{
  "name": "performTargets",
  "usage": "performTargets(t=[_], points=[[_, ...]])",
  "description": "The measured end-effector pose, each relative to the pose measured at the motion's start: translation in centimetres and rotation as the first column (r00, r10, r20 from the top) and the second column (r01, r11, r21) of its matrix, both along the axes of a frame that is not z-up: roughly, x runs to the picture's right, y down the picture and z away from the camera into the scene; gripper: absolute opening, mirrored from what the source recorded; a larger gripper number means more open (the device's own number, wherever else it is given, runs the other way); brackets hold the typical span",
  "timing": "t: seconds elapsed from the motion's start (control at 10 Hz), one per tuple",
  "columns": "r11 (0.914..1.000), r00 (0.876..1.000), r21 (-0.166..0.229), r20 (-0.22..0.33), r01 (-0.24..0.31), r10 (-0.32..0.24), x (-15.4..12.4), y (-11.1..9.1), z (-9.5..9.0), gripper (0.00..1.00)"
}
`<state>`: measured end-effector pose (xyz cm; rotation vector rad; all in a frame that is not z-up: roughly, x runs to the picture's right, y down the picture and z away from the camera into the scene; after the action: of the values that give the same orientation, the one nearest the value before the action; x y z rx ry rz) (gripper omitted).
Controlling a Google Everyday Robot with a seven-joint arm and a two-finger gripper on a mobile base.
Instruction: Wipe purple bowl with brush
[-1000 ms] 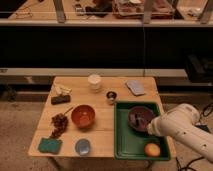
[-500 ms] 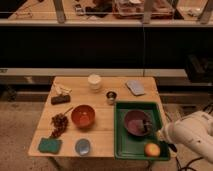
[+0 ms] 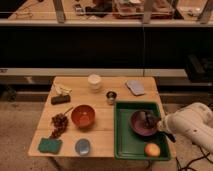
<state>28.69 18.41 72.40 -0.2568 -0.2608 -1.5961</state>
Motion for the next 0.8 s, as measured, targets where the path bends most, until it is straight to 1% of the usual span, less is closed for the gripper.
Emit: performTargets(t=[0.1, 0.3, 0.4, 0.6, 0.7, 0.8], points=[[0.9999, 1.000, -0.003, 0.010, 0.010, -0.010, -1.3, 0.1, 0.2, 0.00], [0.9988, 0.998, -0.006, 0.046, 0.049, -0.048, -4.1, 0.9, 0.1, 0.00], [0.9970, 0.994, -0.009, 0.077, 0.077, -0.076, -5.2, 1.9, -0.8, 0.00], [0.9937, 0.988, -0.014, 0.107, 0.111, -0.109, -5.3, 3.2, -2.2, 0.00], [0.9921, 0.986, -0.016, 0.109, 0.125, -0.122, -4.6, 3.8, -2.9, 0.00], [0.9921, 0.987, -0.017, 0.104, 0.124, -0.122, -3.7, 4.0, -3.3, 0.00]])
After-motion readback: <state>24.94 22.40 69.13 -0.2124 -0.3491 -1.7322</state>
